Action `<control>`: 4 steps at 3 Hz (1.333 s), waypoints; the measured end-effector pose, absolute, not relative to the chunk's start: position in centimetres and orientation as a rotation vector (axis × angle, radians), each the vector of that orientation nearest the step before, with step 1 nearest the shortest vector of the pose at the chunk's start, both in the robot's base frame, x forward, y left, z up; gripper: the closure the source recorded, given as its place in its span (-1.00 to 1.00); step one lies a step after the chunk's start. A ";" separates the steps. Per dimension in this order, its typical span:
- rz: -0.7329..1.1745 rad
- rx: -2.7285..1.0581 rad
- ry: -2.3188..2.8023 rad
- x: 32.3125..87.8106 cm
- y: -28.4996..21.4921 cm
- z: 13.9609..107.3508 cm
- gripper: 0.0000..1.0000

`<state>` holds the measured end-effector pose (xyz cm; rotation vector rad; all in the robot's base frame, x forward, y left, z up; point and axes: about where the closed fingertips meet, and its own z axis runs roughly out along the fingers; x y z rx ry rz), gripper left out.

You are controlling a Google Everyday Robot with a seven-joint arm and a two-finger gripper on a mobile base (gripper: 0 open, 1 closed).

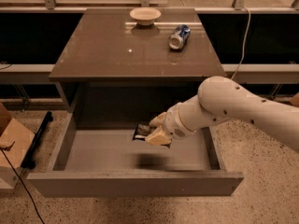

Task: Pick rxbar chocolate from top drawer and place on counter

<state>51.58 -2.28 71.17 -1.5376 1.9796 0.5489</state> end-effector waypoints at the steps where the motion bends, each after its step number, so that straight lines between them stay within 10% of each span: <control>1: 0.536 -1.532 1.938 54.0 -2.4 75.2 1.00; 4: 0.470 -1.497 1.785 63.0 -0.8 89.8 1.00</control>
Offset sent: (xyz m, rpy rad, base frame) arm 0.0815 0.0035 0.1513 0.0647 -0.1279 0.0421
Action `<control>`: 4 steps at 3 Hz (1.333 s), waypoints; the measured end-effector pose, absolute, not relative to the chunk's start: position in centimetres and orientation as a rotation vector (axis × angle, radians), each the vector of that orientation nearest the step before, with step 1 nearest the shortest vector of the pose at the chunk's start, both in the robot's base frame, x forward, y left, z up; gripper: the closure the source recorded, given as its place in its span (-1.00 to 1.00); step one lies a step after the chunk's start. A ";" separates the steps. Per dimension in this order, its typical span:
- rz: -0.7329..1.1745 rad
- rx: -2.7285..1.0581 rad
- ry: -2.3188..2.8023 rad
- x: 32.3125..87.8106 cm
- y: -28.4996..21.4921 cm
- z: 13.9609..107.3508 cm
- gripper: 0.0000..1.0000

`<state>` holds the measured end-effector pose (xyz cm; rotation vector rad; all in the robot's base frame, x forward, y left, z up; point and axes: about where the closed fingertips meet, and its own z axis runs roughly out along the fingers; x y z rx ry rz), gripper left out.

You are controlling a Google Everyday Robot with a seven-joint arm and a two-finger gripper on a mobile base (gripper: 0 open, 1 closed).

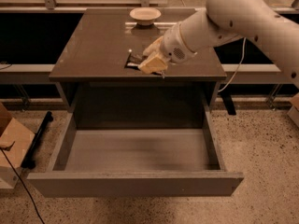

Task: Pick rxbar chocolate from top drawer and place on counter

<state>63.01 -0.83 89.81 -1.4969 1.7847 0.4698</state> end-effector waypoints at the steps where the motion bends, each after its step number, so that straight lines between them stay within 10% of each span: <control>1: 0.449 -1.440 1.746 66.1 -1.4 91.4 1.00; 2: 0.390 -1.349 1.734 70.5 -3.4 89.8 0.92; 4: 0.365 -1.272 1.709 76.0 -5.2 86.5 0.00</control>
Offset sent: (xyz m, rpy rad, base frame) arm 0.1047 -0.0445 -0.0020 0.0921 -0.1566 -0.1707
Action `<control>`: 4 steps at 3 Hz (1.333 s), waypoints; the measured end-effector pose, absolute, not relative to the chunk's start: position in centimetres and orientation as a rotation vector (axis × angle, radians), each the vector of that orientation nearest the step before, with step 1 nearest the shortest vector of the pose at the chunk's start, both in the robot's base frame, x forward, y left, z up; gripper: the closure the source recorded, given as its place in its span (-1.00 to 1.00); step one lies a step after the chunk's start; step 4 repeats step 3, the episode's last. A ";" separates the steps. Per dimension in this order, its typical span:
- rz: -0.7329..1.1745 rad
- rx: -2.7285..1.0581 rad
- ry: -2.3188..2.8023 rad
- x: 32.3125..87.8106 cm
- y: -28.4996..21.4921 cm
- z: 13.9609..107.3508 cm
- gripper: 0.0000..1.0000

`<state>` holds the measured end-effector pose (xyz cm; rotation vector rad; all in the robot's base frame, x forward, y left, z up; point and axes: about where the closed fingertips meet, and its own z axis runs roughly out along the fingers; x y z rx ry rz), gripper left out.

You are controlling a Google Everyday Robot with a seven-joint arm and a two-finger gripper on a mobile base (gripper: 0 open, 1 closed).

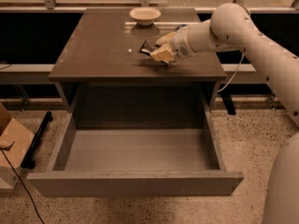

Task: Pick rxbar chocolate from top drawer and place on counter

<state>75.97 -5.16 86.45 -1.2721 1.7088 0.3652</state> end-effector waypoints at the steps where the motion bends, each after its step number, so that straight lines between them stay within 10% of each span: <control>1: 0.372 -1.272 1.708 76.3 -4.9 86.0 -0.62; 2: 0.376 -1.274 1.707 76.3 -4.7 85.9 -1.00; 4: 0.376 -1.275 1.707 76.3 -4.7 85.8 -1.00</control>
Offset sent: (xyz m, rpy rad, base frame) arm 0.0036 0.0008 -0.0036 0.0042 0.0010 0.0006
